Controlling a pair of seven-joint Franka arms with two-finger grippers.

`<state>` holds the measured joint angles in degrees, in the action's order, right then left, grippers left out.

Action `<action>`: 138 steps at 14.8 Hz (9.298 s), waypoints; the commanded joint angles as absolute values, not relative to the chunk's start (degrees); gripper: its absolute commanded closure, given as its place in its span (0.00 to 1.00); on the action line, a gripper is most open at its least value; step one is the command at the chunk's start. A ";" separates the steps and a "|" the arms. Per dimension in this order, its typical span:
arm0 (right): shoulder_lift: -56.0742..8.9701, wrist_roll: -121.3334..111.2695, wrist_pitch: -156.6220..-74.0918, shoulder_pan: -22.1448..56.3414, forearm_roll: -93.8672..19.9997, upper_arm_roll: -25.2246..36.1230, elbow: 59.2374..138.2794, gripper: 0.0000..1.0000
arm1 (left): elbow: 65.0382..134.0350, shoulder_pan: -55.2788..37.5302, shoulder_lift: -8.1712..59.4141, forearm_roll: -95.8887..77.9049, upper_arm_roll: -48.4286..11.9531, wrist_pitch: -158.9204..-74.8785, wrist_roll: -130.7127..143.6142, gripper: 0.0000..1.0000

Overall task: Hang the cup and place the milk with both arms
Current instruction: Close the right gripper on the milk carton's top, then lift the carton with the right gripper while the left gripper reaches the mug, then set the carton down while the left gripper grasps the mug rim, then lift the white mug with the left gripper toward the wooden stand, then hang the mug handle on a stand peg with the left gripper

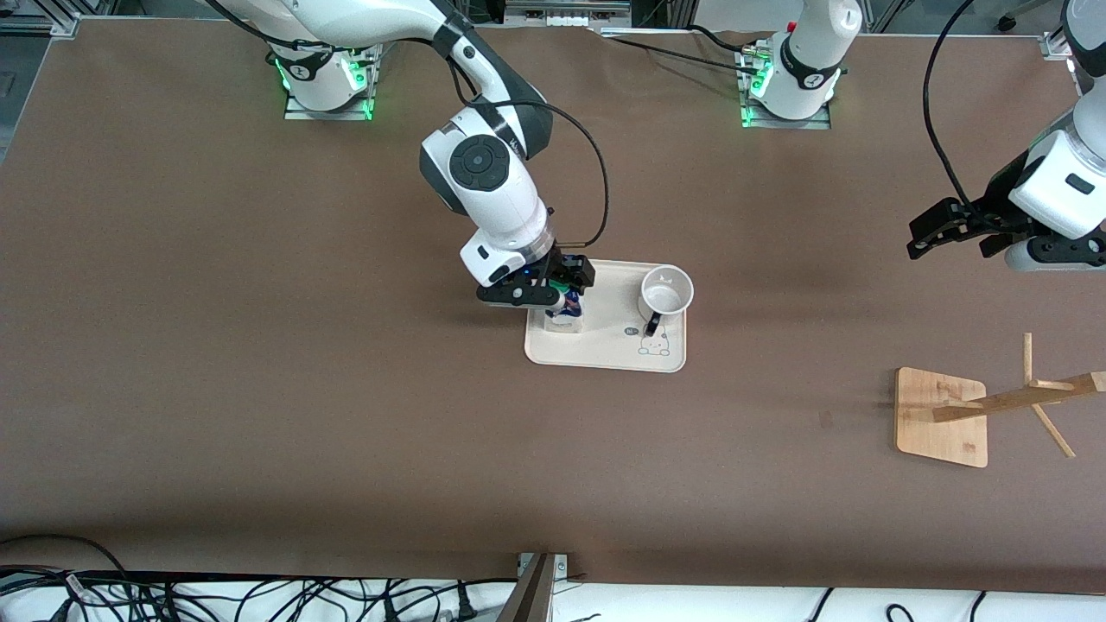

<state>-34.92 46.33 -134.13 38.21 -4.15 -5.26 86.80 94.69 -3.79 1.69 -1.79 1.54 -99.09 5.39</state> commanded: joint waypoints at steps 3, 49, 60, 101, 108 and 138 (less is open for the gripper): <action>-35.16 44.82 -133.86 39.89 -3.34 -4.75 85.87 0.00 | 93.34 -3.78 2.11 -1.05 1.49 -98.53 6.06 0.00; -24.26 37.47 -99.27 39.92 0.97 4.30 74.11 0.62 | 92.46 -4.04 2.29 -1.05 1.41 -98.17 6.06 0.00; -23.47 12.93 -78.06 18.02 -5.98 6.49 67.06 0.62 | 88.36 -5.10 6.48 -1.31 -1.93 -97.82 5.01 0.00; -16.17 -10.90 -116.18 18.19 -8.17 16.35 108.02 0.60 | 109.78 -27.95 25.84 1.58 -3.52 -137.90 8.26 1.00; -18.02 -10.90 -119.88 18.19 -15.29 16.35 109.95 0.60 | 108.73 -22.86 18.30 1.58 0.69 -133.35 8.00 1.00; -15.73 -10.99 -84.29 18.01 -8.70 28.57 73.22 0.00 | 92.90 -8.70 13.09 -1.49 14.15 -114.78 -7.99 1.00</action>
<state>-14.94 -10.01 -85.71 17.86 -8.75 28.17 75.07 94.49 -8.88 12.17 -0.31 13.38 -114.27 -5.18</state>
